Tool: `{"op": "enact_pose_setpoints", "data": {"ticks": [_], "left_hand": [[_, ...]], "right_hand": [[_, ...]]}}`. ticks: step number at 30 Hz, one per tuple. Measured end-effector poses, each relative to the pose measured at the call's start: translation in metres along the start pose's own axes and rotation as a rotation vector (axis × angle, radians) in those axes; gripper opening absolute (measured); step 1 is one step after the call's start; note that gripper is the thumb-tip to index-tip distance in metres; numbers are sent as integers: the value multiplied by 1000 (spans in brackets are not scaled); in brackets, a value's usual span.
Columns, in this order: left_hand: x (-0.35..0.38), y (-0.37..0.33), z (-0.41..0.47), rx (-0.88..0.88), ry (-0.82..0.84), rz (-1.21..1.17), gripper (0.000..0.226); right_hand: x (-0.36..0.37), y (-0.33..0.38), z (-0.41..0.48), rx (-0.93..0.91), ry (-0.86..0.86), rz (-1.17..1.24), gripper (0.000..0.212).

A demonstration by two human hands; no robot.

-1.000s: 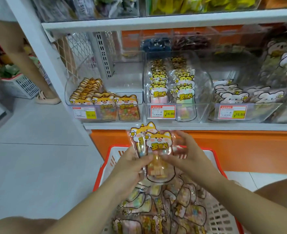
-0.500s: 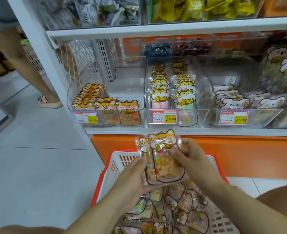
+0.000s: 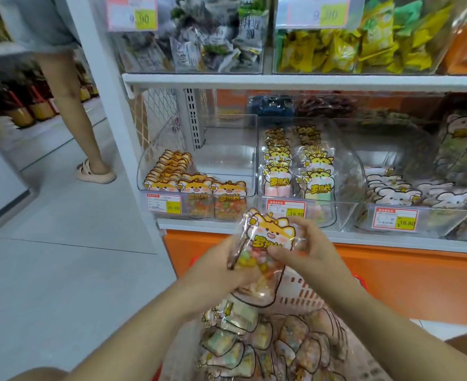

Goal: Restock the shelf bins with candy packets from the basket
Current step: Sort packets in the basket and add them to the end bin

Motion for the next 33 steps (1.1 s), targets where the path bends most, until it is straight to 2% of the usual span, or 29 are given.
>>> {"op": "enact_pose_setpoints", "data": {"ticks": [3,7,11,15,18,21,24,27,30,33], "left_hand": [[-37,-26,-3,47,71,94,57],[-73,-48,-6,61,106,115,64],[-92,-49,0,103,32,185,71],[-107,-47,6,133,-83,228,68],[-116,-53,9,241,-239,193,59],[-129,-58,5,316,-579,311,52],[-147,-43,14,235,-790,516,47],[-152,-26,23,88,-856,692,49],[-146,-21,28,55,-843,758,52],[-145,-25,34,41,-861,736,54]], "right_hand": [[7,36,21,-3,202,39,50],[22,66,42,-113,245,-120,61],[40,85,58,-218,364,-376,53],[52,96,72,-308,408,-460,41],[59,109,84,-471,321,-581,40],[66,120,101,-665,161,-639,42],[70,113,133,-739,33,-701,37],[75,97,171,-726,-36,-822,37],[82,84,212,-686,-104,-922,36],[93,69,254,-567,-139,-896,21]]}}
Point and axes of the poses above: each hand's wrist, its own z-axis towards the middle knuckle, its own x-axis out of the palm, y = z × x, the point moved 2 cm from there along z, towards the middle knuckle, and after that the axes turned 11 degrees about -x, right-handed, at the moved point
